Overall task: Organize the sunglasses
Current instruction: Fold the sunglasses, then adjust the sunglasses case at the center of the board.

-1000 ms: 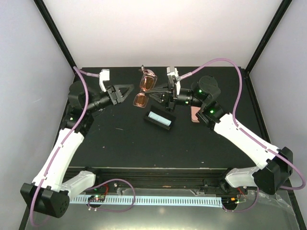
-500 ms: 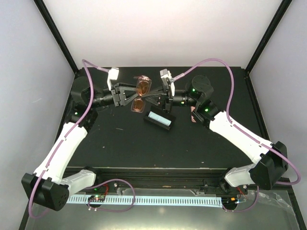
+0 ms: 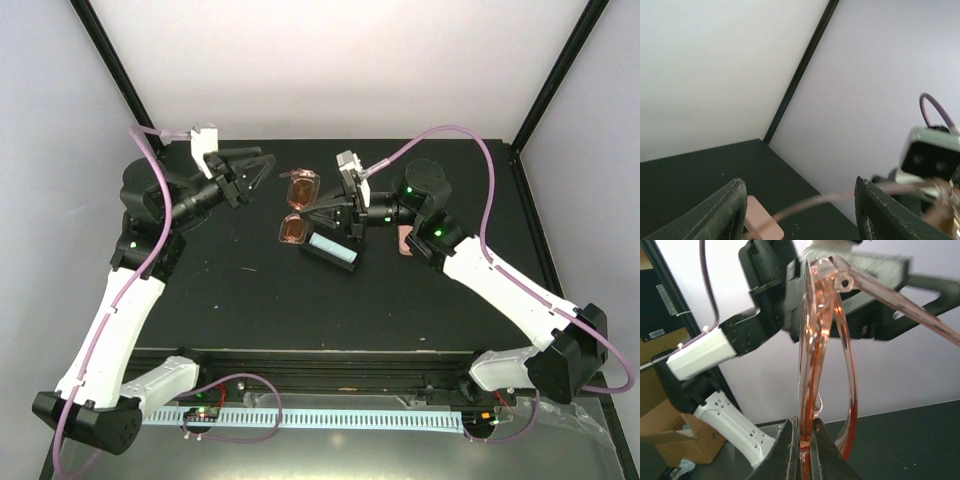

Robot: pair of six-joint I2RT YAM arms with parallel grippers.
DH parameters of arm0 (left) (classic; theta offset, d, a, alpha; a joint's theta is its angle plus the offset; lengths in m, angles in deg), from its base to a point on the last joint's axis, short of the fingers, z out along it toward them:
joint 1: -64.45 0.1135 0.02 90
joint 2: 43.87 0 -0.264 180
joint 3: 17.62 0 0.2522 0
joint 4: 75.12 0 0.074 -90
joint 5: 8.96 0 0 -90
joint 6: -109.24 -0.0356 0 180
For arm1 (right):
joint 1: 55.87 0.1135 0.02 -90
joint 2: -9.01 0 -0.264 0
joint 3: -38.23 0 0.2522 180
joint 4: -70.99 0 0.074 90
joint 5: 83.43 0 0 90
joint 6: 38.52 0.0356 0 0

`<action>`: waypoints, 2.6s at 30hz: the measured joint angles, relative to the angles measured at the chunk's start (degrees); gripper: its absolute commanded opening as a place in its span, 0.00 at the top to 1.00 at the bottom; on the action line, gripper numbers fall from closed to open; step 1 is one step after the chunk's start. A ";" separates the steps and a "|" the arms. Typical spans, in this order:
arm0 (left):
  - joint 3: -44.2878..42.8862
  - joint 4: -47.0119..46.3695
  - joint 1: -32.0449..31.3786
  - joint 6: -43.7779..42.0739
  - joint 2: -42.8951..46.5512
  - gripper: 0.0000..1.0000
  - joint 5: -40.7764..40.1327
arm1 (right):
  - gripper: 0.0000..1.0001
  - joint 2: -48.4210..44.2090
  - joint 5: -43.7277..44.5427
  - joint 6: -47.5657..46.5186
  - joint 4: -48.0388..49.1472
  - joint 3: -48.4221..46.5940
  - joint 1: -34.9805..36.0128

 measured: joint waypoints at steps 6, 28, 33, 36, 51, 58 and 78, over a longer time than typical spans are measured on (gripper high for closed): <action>-4.87 0.15 0.00 -0.35 -7.37 0.44 0.26 | 0.99 -1.05 -4.46 -1.20 -1.57 0.55 0.00; 8.35 -6.99 -3.45 -4.00 -1.36 0.47 14.23 | 0.99 -2.93 9.79 -5.16 -18.25 -4.70 0.04; 8.76 1.90 -3.80 -4.92 -3.34 0.70 -2.36 | 0.99 -3.02 15.63 -8.35 -25.16 -4.70 -0.15; 10.36 6.29 -3.82 -3.37 -9.57 0.77 -10.54 | 0.99 -3.06 19.28 -10.19 -29.70 -4.70 -0.22; 19.98 6.80 -7.58 3.02 -38.34 0.88 -17.00 | 0.99 18.12 37.92 -20.90 -58.60 -17.33 -1.64; 16.04 6.01 -8.15 3.10 -44.72 0.88 -17.86 | 0.99 25.03 40.52 -20.55 -61.86 -20.22 -3.23; 4.81 5.03 -9.51 1.88 -54.10 0.81 -15.21 | 0.99 36.17 35.98 -12.33 -67.38 -28.57 -7.61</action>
